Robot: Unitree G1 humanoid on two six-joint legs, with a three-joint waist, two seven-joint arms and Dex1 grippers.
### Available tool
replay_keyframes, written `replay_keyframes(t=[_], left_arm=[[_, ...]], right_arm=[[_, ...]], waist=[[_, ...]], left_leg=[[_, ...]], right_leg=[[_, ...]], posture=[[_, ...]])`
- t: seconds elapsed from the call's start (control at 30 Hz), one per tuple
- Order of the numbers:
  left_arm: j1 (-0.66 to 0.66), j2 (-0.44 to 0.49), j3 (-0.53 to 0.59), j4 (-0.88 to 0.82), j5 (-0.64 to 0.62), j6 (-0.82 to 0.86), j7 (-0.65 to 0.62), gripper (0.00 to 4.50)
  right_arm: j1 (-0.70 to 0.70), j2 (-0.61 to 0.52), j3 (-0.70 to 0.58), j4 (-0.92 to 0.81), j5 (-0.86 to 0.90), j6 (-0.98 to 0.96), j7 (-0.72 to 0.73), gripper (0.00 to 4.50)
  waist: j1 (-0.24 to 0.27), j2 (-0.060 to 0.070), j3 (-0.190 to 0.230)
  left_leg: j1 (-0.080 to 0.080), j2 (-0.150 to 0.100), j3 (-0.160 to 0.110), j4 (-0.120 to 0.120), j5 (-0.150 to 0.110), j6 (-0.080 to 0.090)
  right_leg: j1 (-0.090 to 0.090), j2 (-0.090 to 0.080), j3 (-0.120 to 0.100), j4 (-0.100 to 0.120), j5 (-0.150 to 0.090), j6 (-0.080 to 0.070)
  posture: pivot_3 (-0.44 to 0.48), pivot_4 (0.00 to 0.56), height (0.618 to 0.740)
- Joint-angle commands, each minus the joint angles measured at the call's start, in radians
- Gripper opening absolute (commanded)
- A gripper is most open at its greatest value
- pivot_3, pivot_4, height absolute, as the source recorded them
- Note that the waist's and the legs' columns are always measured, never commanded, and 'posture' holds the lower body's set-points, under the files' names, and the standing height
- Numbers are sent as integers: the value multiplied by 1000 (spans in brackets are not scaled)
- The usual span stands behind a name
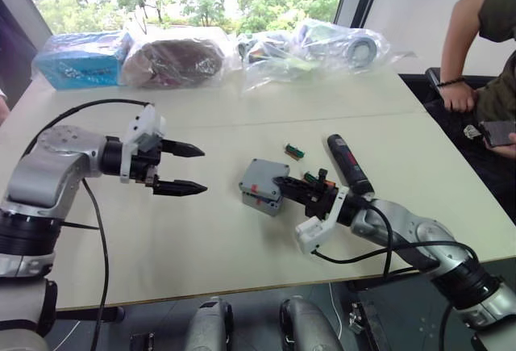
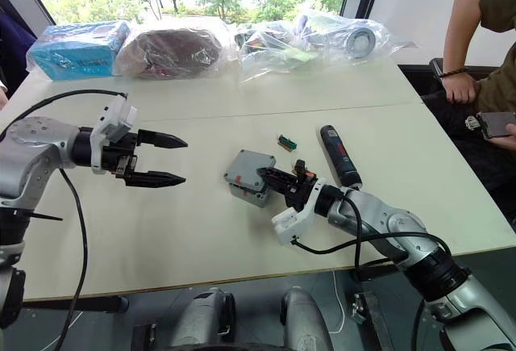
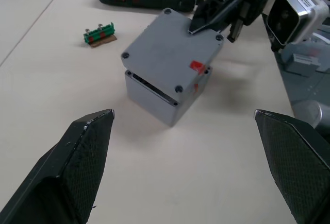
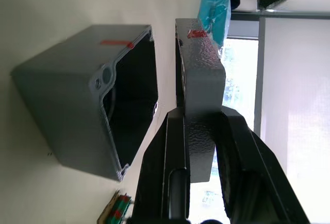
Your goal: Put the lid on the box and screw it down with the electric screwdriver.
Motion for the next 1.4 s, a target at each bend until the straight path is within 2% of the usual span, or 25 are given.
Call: replay_keyframes(t=[0.03, 1.4], left_arm=[[-4, 21, 22, -40, -11, 13, 3, 4465], [8, 8, 19, -18, 7, -23, 1, 4465]], right_arm=[[-17, 8, -42, -5, -8, -28, -22, 189], [-39, 44, -46, 75, -32, -117, -4, 189]], waist=[[0, 0, 0], [0, 0, 0]], left_leg=[[0, 0, 0, 0, 0, 0], [4, 0, -1, 1, 1, -1]], right_leg=[[0, 0, 0, 0, 0, 0], [0, 0, 0, 11, 1, 1]], posture=[[0, 150, 740], [0, 150, 740]])
